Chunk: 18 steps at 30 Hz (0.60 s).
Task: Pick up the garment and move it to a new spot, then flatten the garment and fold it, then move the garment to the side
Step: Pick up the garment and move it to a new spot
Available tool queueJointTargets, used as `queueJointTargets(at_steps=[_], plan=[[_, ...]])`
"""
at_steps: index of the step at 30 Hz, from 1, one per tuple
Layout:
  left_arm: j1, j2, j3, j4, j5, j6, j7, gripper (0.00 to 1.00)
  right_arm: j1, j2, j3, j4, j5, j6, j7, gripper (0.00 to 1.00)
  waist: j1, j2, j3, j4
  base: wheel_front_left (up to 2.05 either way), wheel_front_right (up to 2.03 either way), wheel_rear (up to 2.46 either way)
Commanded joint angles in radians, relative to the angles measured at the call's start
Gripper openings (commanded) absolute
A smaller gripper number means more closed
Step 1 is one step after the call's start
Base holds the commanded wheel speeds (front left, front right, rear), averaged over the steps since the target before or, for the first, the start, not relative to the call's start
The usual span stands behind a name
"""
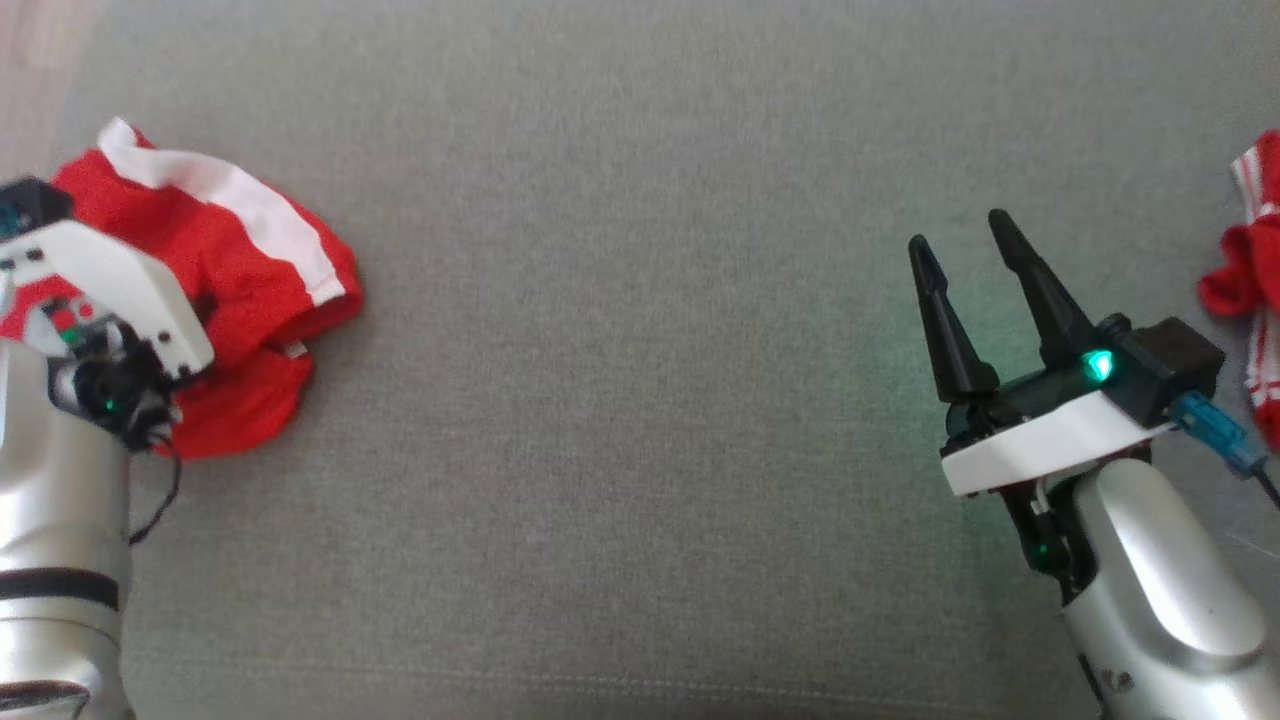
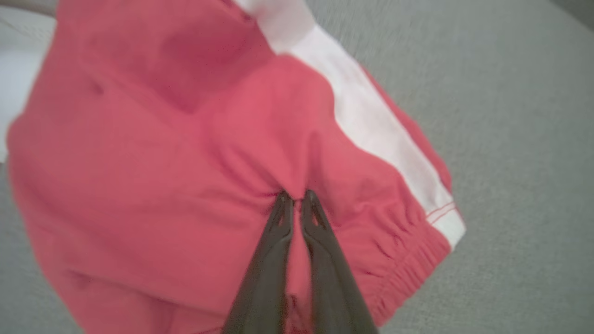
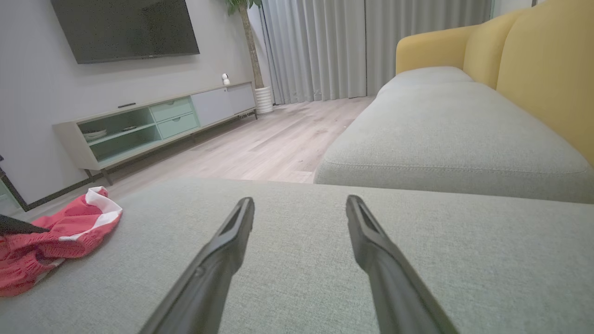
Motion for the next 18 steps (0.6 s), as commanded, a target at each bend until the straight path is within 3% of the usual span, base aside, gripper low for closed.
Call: queueJointTargets(at_steps=[1,9,18], plan=[[-0.061,0.069,0.012,-0.056,0.006,-0.003,-0.026,0.0,0.011,0.006,0.016,-0.021,0.006,-0.001,-0.009,1.0,0.0,0.0,-0.05,0.002,0.0,0.0,0.0],[-0.084,0.084,-0.131,-0.221,-0.018,-0.007,-0.08,0.0,0.074,0.032,0.009,0.012,0.013,-0.001,-0.013,1.0,0.0,0.0,-0.2,-0.018,0.0,0.0,0.0],[-0.06,0.093,-0.311,-0.555,-0.131,-0.007,-0.058,0.0,0.127,0.043,-0.014,0.002,0.007,-0.001,-0.013,1.0,0.0,0.0,-0.282,-0.096,0.0,0.0,0.0]])
